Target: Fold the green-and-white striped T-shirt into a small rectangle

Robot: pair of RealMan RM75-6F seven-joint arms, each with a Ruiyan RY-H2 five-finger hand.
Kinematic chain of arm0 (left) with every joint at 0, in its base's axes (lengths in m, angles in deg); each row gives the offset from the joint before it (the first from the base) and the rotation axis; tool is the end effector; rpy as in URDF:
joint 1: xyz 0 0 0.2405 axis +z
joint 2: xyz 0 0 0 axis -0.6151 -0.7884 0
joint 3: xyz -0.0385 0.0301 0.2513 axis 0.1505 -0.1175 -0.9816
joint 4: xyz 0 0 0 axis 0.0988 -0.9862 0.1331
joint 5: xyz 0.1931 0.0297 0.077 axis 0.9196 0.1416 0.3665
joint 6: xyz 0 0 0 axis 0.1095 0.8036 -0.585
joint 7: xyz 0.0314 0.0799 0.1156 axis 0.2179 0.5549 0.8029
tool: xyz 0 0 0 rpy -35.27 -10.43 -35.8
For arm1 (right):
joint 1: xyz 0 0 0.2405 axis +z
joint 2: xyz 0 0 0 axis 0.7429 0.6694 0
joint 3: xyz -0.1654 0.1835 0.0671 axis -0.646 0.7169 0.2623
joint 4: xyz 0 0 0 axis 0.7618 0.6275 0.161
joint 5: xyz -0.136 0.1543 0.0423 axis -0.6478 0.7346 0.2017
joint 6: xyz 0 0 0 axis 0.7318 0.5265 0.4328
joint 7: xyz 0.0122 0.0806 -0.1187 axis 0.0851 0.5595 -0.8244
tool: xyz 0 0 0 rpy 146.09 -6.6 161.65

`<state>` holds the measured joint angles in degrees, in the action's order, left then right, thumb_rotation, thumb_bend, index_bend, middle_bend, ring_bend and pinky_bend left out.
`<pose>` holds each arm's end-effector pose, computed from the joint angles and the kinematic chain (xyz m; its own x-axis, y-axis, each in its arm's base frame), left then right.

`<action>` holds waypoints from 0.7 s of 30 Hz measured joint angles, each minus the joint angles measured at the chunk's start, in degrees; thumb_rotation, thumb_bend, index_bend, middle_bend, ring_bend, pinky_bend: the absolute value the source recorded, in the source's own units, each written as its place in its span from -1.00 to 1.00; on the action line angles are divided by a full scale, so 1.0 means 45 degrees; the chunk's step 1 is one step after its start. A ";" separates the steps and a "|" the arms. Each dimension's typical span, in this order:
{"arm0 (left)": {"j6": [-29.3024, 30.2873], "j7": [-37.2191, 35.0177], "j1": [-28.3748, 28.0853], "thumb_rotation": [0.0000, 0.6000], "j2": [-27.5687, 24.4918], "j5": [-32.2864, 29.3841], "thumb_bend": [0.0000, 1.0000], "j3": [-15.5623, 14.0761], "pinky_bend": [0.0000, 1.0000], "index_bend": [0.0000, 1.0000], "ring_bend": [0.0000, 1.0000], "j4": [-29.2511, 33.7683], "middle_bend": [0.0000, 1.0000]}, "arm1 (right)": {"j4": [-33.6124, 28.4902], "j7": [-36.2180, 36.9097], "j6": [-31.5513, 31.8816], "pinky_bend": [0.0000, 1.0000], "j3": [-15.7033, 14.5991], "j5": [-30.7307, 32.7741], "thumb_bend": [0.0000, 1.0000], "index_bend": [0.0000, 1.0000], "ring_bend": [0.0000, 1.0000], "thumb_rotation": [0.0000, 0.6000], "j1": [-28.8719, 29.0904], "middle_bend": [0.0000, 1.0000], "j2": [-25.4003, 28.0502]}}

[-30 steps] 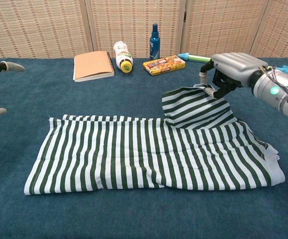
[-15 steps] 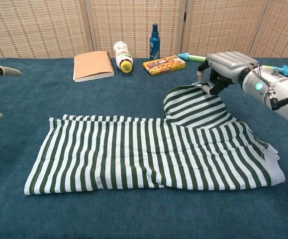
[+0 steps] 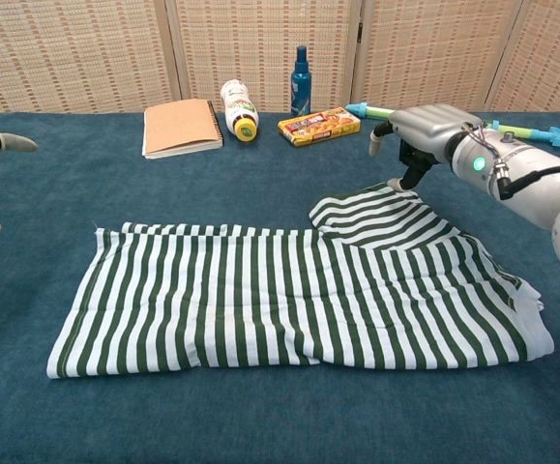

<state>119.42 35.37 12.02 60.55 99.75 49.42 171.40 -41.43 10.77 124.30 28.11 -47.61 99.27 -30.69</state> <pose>-0.2480 0.2827 0.0787 0.3125 0.2480 0.9170 0.9493 -0.1175 -0.2917 -0.1655 -0.4424 -0.0396 0.5870 -0.1345 0.7983 -0.8001 -0.2464 0.5469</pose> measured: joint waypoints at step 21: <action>-0.0198 -0.0076 0.0140 1.00 0.0054 -0.0111 -0.19 0.0036 1.00 -1.00 0.74 -0.0134 0.74 | 0.0438 -0.2766 -0.2141 1.00 -0.0058 0.2605 -0.39 -0.46 1.00 1.00 0.1186 0.91 -0.0172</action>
<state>118.53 35.03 12.65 60.79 99.25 49.58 170.80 -39.46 -1.68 114.66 27.85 -35.89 104.61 -31.47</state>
